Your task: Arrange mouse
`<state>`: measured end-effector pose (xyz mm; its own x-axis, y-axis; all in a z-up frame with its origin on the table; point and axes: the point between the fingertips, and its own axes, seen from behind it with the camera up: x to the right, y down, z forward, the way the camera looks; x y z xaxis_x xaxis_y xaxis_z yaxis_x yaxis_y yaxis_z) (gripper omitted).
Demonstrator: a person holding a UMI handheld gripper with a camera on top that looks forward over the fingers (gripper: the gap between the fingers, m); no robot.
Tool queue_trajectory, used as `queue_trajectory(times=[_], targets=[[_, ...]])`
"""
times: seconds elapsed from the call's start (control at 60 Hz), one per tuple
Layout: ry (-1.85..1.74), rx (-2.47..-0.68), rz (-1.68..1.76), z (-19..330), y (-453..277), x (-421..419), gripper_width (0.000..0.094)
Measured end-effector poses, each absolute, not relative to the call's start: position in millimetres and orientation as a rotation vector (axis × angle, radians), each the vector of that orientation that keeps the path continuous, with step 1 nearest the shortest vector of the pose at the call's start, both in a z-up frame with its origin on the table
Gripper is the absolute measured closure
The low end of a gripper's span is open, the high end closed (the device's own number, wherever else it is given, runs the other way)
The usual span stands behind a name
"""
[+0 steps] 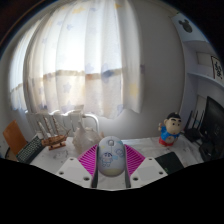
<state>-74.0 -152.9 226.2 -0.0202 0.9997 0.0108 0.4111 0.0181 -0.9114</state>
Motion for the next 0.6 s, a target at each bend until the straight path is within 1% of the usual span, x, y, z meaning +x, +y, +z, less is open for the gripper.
queue_trajectory(times=[0.05, 0.117, 0.167, 0.233, 0.283, 0.333, 0.433, 0.483, 0.5, 0.583, 0.6], targets=[[-1.508, -1.486, 0.939, 228, -90, -86, 0.0567], [-1.497, -1.506, 0.868, 208, -13, -100, 0.0567], [-1.504, -1.509, 0.81, 180, 40, -106, 0.0567], [-1.547, -1.585, 0.737, 135, 96, -114, 0.0568], [-1.581, -1.628, 0.76, 103, 116, -116, 0.0567], [-1.623, -1.634, 0.751, 69, 131, -116, 0.0566], [-1.727, -1.65, 0.731, 8, 141, -112, 0.0564], [-1.749, -1.694, 0.734, -15, 143, -107, 0.0524], [-1.755, -1.712, 0.734, -19, 143, -105, 0.0505], [-1.745, -1.71, 0.76, -17, 142, -104, 0.0427], [-1.745, -1.712, 0.76, -16, 142, -104, 0.0383]])
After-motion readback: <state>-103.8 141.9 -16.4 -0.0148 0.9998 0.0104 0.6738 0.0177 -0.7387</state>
